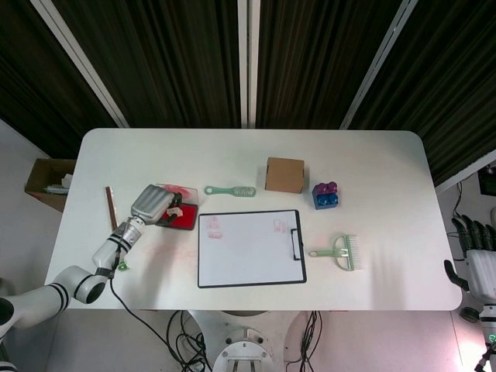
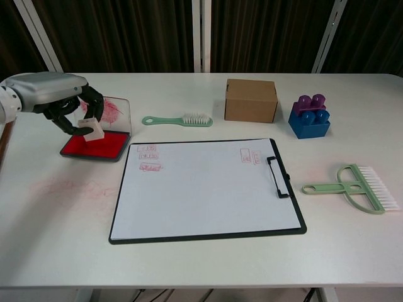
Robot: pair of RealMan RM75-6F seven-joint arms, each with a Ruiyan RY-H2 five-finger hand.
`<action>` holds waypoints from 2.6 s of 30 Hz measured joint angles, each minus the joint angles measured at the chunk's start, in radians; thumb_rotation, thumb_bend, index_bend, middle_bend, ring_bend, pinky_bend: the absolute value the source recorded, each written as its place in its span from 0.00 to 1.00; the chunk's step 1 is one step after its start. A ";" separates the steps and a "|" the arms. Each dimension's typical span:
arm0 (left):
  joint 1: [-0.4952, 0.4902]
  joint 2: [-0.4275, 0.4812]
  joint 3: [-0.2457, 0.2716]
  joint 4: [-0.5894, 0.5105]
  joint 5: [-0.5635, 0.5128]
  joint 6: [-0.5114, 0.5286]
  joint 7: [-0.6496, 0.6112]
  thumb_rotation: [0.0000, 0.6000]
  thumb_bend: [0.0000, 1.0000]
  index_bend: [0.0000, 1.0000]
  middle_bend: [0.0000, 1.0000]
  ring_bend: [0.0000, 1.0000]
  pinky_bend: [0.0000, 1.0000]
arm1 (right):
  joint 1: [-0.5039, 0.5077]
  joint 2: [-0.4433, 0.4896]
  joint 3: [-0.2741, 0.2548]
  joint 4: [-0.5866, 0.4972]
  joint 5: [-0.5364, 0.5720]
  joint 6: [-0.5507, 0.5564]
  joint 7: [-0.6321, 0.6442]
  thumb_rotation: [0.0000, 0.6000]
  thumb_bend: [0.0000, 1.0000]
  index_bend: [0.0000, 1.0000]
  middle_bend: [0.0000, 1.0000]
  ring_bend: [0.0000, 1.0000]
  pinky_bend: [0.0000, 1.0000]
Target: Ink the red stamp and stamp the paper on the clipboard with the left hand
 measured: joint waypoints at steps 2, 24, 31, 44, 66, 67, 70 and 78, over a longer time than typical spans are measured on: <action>-0.004 -0.003 0.001 0.006 -0.003 -0.005 0.005 1.00 0.41 0.71 0.73 0.83 0.91 | 0.001 0.000 0.000 0.002 0.002 -0.003 0.001 1.00 0.31 0.00 0.00 0.00 0.00; -0.014 -0.036 0.023 0.055 -0.010 -0.018 -0.011 1.00 0.42 0.72 0.75 0.84 0.91 | 0.006 -0.010 -0.002 0.020 0.008 -0.020 0.009 1.00 0.31 0.00 0.00 0.00 0.00; -0.012 -0.042 0.027 0.066 -0.004 -0.009 -0.022 1.00 0.43 0.73 0.75 0.84 0.91 | 0.007 -0.013 -0.003 0.023 0.008 -0.023 0.009 1.00 0.31 0.00 0.00 0.00 0.00; -0.014 -0.052 0.032 0.083 -0.004 -0.015 -0.032 1.00 0.43 0.74 0.76 0.85 0.92 | 0.006 -0.016 -0.005 0.024 0.009 -0.025 0.008 1.00 0.31 0.00 0.00 0.00 0.00; -0.018 0.031 0.012 -0.042 -0.007 0.008 -0.027 1.00 0.43 0.75 0.77 0.85 0.92 | 0.001 -0.012 -0.005 0.025 0.000 -0.012 0.028 1.00 0.32 0.00 0.00 0.00 0.00; -0.018 0.042 0.010 -0.060 -0.009 0.010 -0.022 1.00 0.43 0.75 0.77 0.85 0.92 | 0.002 -0.012 -0.005 0.025 -0.002 -0.012 0.030 1.00 0.32 0.00 0.00 0.00 0.00; -0.018 0.073 0.002 -0.121 -0.016 0.016 -0.003 1.00 0.43 0.75 0.77 0.85 0.92 | 0.001 -0.013 -0.006 0.029 -0.007 -0.009 0.039 1.00 0.32 0.00 0.00 0.00 0.00; -0.017 0.122 0.001 -0.270 -0.019 0.036 0.072 1.00 0.44 0.75 0.77 0.85 0.92 | -0.007 -0.011 -0.011 0.044 -0.016 0.001 0.067 1.00 0.32 0.00 0.00 0.00 0.00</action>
